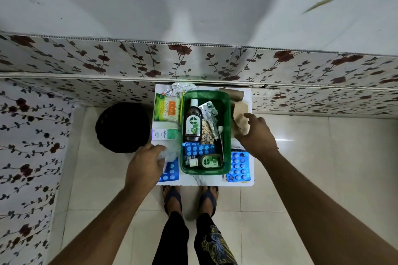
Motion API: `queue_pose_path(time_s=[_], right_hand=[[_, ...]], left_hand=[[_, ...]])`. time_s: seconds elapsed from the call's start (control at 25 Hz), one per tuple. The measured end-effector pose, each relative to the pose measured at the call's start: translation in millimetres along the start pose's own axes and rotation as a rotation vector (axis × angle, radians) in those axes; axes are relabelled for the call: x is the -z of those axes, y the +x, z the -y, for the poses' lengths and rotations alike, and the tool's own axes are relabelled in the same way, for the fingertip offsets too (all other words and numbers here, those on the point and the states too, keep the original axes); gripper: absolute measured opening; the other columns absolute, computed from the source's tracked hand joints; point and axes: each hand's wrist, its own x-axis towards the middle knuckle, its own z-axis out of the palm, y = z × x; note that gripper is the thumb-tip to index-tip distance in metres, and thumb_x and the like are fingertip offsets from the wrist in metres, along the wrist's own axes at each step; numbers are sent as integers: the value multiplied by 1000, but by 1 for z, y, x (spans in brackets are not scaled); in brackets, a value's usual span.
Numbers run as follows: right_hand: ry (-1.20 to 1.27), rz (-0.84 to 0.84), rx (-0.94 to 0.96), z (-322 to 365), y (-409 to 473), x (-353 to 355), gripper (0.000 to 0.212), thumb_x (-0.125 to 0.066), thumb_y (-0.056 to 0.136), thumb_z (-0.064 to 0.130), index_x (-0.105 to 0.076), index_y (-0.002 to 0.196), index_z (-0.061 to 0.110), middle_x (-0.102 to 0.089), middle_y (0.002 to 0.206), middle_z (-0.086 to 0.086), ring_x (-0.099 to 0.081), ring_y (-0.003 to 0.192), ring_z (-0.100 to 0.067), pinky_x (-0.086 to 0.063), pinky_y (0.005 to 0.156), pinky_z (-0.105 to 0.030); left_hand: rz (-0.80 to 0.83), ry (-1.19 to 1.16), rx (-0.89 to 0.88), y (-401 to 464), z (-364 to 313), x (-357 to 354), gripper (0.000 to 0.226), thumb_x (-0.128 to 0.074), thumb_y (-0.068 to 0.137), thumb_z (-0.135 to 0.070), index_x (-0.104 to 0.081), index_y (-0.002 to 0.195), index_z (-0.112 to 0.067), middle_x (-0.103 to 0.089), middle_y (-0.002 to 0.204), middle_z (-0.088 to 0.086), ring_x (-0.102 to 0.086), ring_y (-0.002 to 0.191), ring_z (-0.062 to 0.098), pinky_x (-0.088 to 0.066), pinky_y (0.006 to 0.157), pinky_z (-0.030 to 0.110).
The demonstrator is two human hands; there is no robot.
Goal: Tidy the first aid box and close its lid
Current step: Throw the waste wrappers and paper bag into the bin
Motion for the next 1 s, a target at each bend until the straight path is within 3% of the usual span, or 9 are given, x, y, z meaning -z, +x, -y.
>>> queue_pose_path(time_s=[0.12,0.24,0.36,0.48,0.56,0.68,0.8,0.92,1.0], right_hand=[[-250,-106,80,-7,-2,3,44,-63,86,37,-57,127,24,-62,114,-10,-63,100,-33,-52,77,-39],[-278,-197,37,-9,1,7,31,-52,92,40,-68,107,17,-66,99,-7,-65,87,-32,-51,67,-35],[-17,-360,-109,-6,-6,16,26,-53,90,35,-67,96,14,-68,93,-5,-62,80,-30,-48,64,-33],[361,-505,-193,1,-33,38,12,-54,88,22,-58,86,11,-62,75,0,-56,66,-18,-37,58,-30],[537,-564,-176,13,-56,59,7,-53,89,15,-53,84,10,-53,66,5,-49,57,-5,-36,54,-28],[641,-622,-36,49,-78,89,9,-51,91,11,-48,82,9,-44,64,7,-41,56,-4,-35,53,-21],[737,-622,88,93,-77,93,13,-50,92,15,-46,81,20,-48,63,12,-41,58,-4,-39,56,-28],[719,-448,173,141,-70,50,4,-49,94,20,-47,90,20,-54,71,12,-50,64,-11,-45,61,-39],[585,-309,237,180,-63,0,4,-49,95,16,-49,100,18,-58,73,11,-56,66,-11,-42,59,-36]], left_hand=[[-25,-84,24,-2,-8,3,21,-65,81,-5,-71,100,-9,-65,102,11,-63,90,29,-47,67,29],[-112,-220,75,3,-24,16,9,-64,83,-7,-66,91,-8,-59,97,6,-59,81,20,-38,57,19],[-184,-399,157,3,-31,35,5,-63,83,-10,-59,82,-7,-57,87,5,-53,70,12,-36,54,16],[-187,-627,274,4,-28,48,22,-55,75,-25,-49,73,-4,-51,67,5,-47,59,15,-37,54,27],[-200,-735,326,9,-26,54,21,-55,73,-26,-50,76,-5,-53,69,7,-49,63,19,-40,58,31],[-315,-895,395,16,-24,73,2,-61,80,-16,-60,81,-18,-62,80,7,-58,72,25,-46,61,33],[-415,-953,396,30,-5,88,22,-61,86,-5,-65,91,-27,-68,91,1,-64,79,20,-51,64,33],[-446,-921,440,38,37,83,13,-63,90,-13,-69,100,-20,-70,93,-6,-67,81,10,-53,69,29],[-449,-853,516,45,82,74,6,-62,92,-22,-67,96,-22,-69,91,-5,-65,79,7,-49,71,26]])
